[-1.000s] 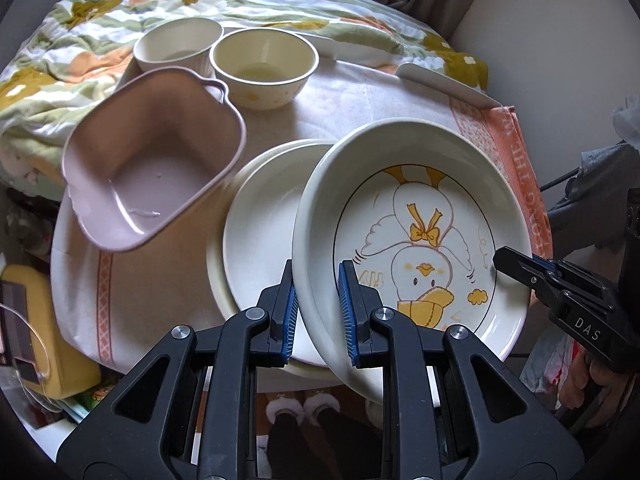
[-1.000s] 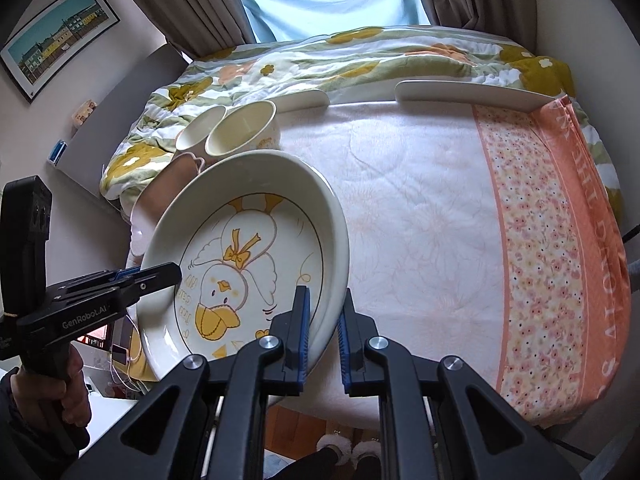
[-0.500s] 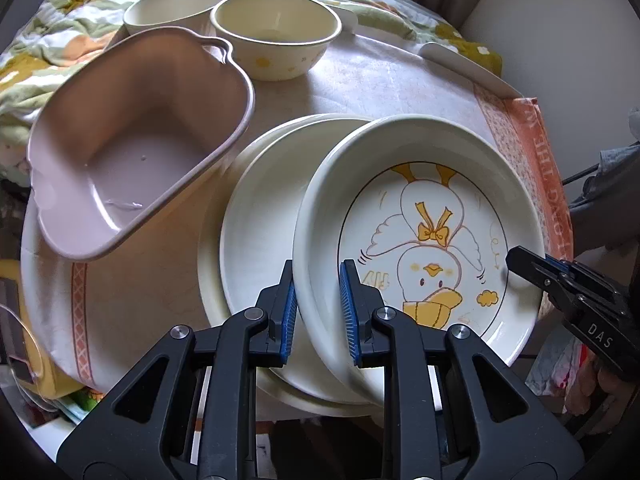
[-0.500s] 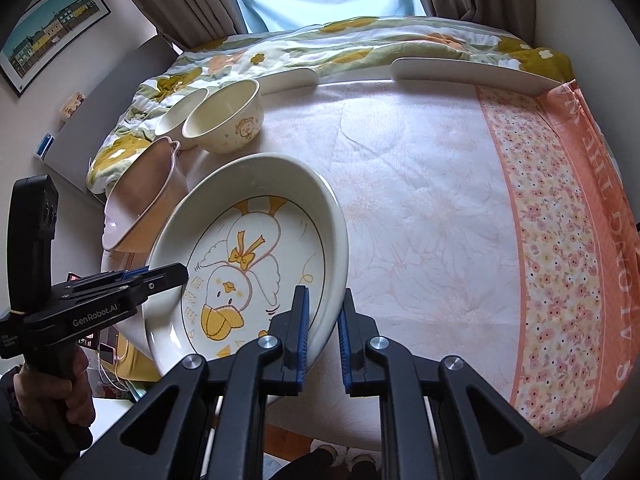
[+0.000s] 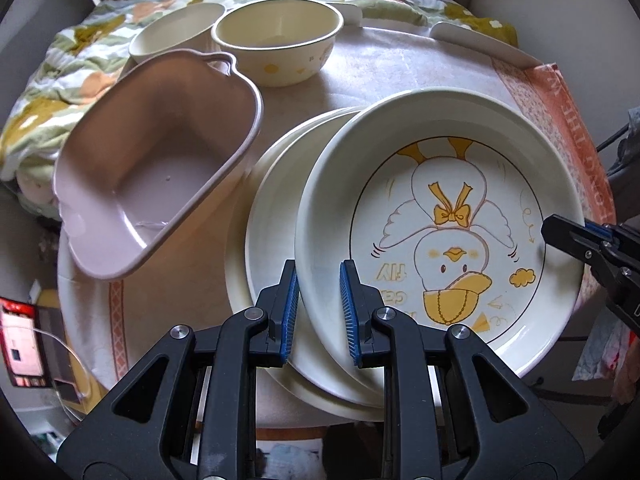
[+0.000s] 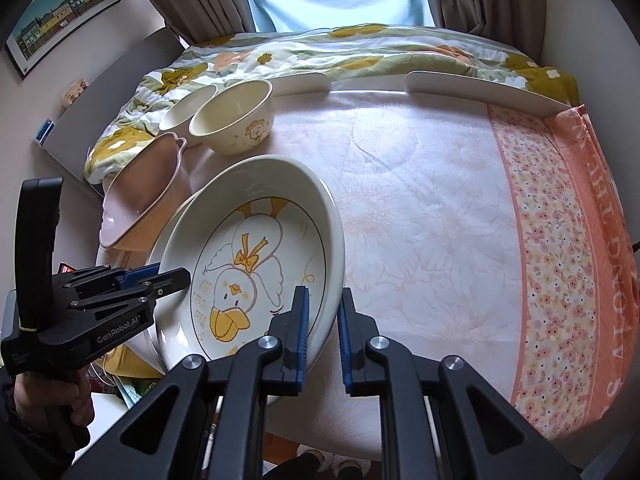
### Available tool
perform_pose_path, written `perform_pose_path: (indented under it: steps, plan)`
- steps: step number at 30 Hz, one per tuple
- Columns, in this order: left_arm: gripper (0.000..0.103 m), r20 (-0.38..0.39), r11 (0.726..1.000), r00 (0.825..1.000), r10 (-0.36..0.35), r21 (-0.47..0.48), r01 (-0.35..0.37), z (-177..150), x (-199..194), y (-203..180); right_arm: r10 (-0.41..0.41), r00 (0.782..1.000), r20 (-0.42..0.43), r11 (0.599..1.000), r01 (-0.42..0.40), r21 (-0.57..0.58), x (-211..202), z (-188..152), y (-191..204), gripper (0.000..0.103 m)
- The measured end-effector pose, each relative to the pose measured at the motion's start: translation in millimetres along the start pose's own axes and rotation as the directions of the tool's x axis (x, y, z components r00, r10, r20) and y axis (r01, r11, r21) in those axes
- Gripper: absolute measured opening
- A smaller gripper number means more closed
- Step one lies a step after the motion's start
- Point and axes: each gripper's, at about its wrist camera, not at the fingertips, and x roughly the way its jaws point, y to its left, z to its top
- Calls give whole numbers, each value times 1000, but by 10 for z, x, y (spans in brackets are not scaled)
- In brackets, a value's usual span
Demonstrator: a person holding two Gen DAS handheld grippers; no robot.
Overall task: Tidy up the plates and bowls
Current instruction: 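Lift the duck-print plate with both grippers and carry it toward the stacked plates, then lower the duck-print plate onto the stacked white plates with both grippers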
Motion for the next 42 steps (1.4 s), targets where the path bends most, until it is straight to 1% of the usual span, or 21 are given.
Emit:
perform_pose_path:
  steps: [2, 6, 9, 10, 16, 20, 25, 37, 40, 42]
  plan:
    - [19, 6, 998, 999, 47, 29, -47, -6, -14, -56, -1, 1000, 0, 1000, 1, -1, 6, -6, 10, 12]
    - [19, 13, 996, 997, 82, 45, -82, -11, -33, -75, 1, 1000, 0, 1000, -1, 5, 26, 1, 20, 12]
    - [18, 32, 984, 989, 148, 92, -150, -18, -43, -134, 6, 1000, 0, 1000, -6, 6, 55, 3, 42, 12]
    - [18, 36, 982, 987, 159, 101, -162, -23, -44, -142, 3, 1000, -1, 1000, -3, 3, 69, 1, 53, 12]
    - [18, 47, 978, 984, 171, 111, -175, -32, -57, -117, -11, 1000, -13, 1000, 11, 18, 166, -12, 58, 12]
    - [18, 53, 976, 983, 178, 115, -183, -27, -59, -123, -19, 1000, -5, 1000, 19, 22, 181, -14, 73, 12]
    - [18, 64, 969, 977, 204, 132, -211, -49, -56, -172, -39, 999, 6, 999, 39, 12, 197, -1, 94, 12]
    - [18, 65, 969, 975, 212, 117, -219, -81, -86, -167, -87, 996, 30, 996, 87, -23, 213, 2, 160, 12]
    - [18, 88, 963, 969, 230, 122, -240, -91, -147, -188, -87, 996, 25, 996, 87, -29, 216, -16, 180, 12]
    - [18, 85, 962, 967, 238, 119, -247, -94, -137, -170, -84, 996, 19, 996, 85, -29, 237, -35, 196, 12]
